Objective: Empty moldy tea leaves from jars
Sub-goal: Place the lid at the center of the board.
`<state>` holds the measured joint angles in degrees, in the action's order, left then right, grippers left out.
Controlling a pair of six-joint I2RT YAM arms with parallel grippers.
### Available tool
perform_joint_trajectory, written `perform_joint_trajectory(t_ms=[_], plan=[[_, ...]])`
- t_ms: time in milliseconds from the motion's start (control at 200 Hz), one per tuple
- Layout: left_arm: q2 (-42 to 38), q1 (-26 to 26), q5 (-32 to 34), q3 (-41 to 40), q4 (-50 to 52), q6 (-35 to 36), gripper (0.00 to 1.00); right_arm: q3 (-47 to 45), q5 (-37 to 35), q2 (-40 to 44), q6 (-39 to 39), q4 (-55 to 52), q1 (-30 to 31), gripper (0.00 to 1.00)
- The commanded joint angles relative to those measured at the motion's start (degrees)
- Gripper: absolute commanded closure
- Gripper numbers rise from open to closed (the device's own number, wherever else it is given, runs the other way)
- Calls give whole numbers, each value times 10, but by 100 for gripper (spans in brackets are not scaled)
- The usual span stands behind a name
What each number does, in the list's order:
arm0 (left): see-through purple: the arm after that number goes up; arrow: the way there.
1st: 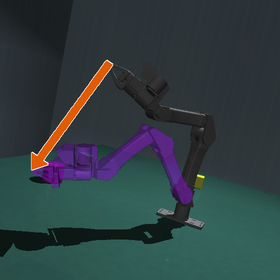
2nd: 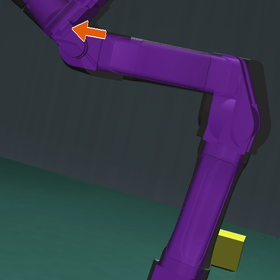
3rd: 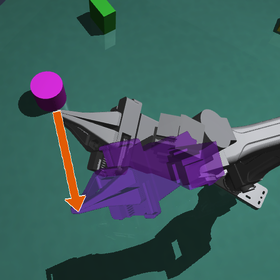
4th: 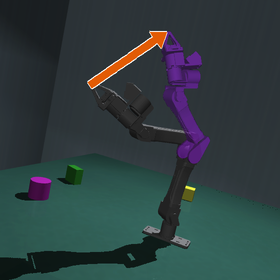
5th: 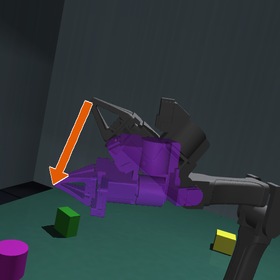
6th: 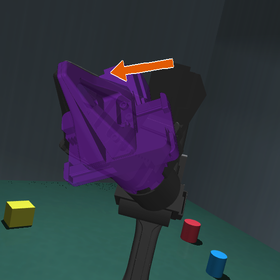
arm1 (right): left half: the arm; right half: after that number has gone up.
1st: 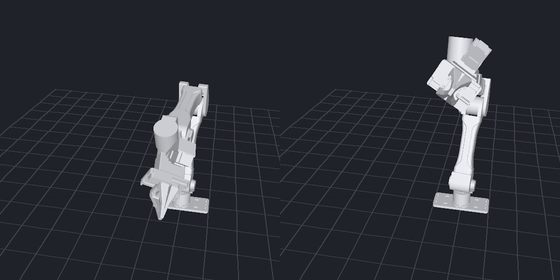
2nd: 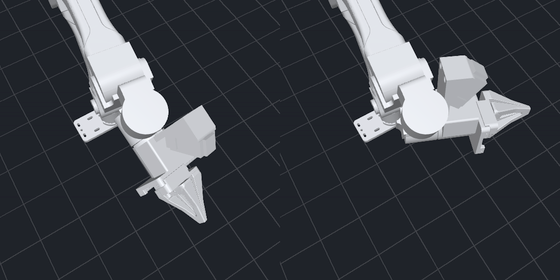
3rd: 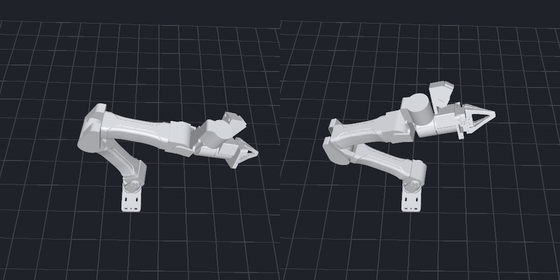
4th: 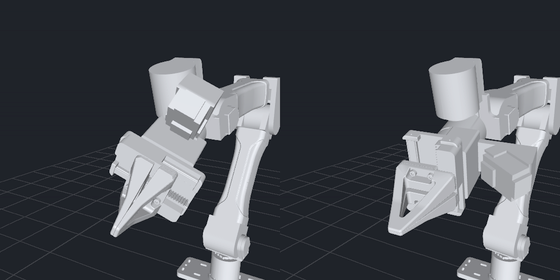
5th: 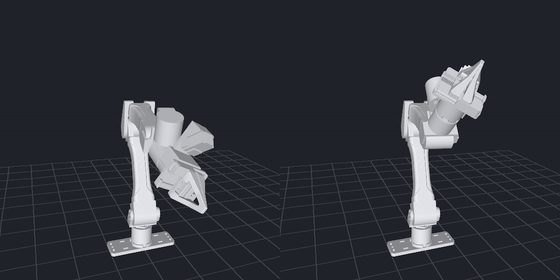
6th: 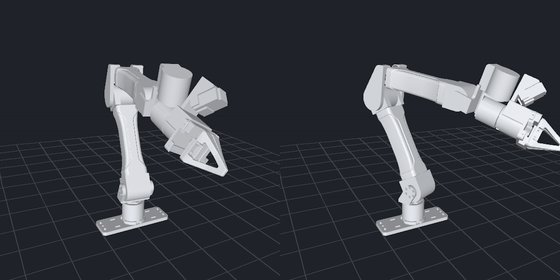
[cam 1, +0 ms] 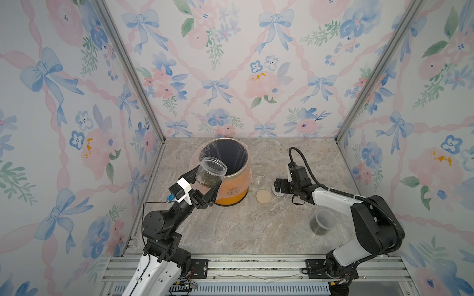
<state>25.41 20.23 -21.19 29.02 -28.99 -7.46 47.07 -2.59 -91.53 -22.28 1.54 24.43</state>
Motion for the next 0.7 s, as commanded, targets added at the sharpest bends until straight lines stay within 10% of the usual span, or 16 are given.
perform_joint_trajectory(t_ms=[0,695], plan=[[0,3,4,-3,-7,12,57,26,-17,-25,-1,12,9,1],[16,3,7,5,-7,11,56,50,28,78,16,-81,-12,3]])
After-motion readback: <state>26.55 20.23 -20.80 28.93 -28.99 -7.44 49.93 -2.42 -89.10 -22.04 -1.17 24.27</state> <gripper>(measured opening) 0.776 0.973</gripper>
